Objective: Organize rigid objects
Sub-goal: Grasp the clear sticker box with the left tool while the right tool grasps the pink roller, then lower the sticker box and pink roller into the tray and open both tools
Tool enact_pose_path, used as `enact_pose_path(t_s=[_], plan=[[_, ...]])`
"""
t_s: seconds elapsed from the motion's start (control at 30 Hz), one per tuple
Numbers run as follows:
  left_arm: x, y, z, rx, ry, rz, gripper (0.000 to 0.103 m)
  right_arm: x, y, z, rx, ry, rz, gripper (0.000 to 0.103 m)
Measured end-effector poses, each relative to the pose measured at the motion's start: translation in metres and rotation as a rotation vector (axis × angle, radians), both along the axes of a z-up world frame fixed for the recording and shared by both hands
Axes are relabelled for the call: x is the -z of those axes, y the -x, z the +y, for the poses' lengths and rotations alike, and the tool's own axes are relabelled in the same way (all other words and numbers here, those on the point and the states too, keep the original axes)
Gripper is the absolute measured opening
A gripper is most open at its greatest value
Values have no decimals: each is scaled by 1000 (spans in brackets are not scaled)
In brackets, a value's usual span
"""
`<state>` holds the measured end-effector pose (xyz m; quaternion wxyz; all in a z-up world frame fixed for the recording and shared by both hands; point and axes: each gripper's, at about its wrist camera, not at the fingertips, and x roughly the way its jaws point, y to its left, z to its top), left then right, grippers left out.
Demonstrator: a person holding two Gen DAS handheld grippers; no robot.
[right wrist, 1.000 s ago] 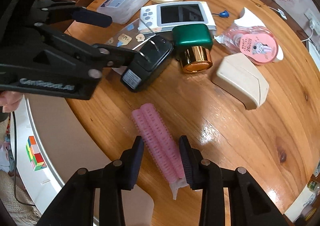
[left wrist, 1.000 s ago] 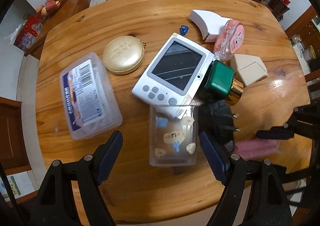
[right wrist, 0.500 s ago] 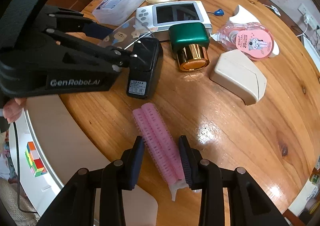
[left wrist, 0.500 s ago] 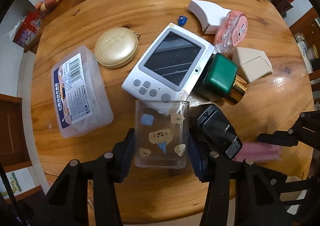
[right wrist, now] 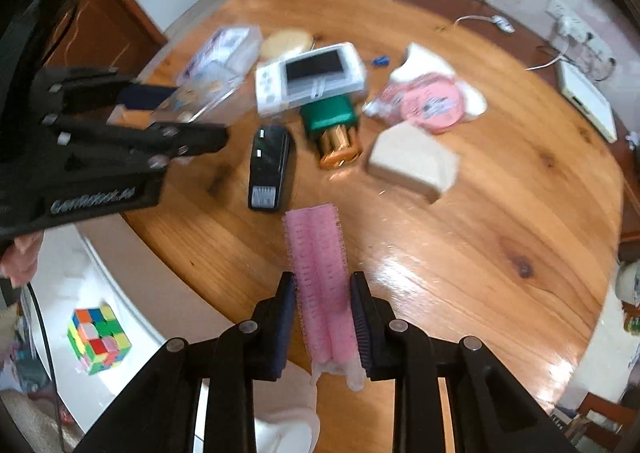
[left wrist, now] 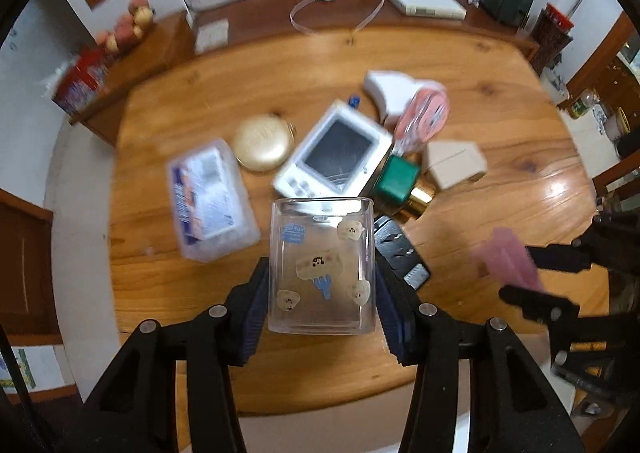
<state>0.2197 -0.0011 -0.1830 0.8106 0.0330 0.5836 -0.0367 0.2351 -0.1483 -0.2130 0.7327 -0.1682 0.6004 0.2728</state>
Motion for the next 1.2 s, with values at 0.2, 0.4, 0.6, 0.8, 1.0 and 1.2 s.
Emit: enact_pose_path(t_s=[0.2,0.4,0.6,0.8,1.0,1.2], plan=[[-55,35,12,11,-1,-117,52,-57,27,-14,67,-65,-115,27],[-93,76,9,23,-37,-188,53,-106,65,-9,109,-139,-199,27],[-115,125,15,26,-43,-229,53,-141,119,-6,135,-246,-220,27],[-107,170,20,5,-9,-226,53,-136,168,1,124,-304,-212,27],[-80,201,20,-40,42,-183,53,-116,208,11,126,-281,-218,27],[-55,215,21,-102,51,-160,53,-91,221,13,164,-293,-189,27]])
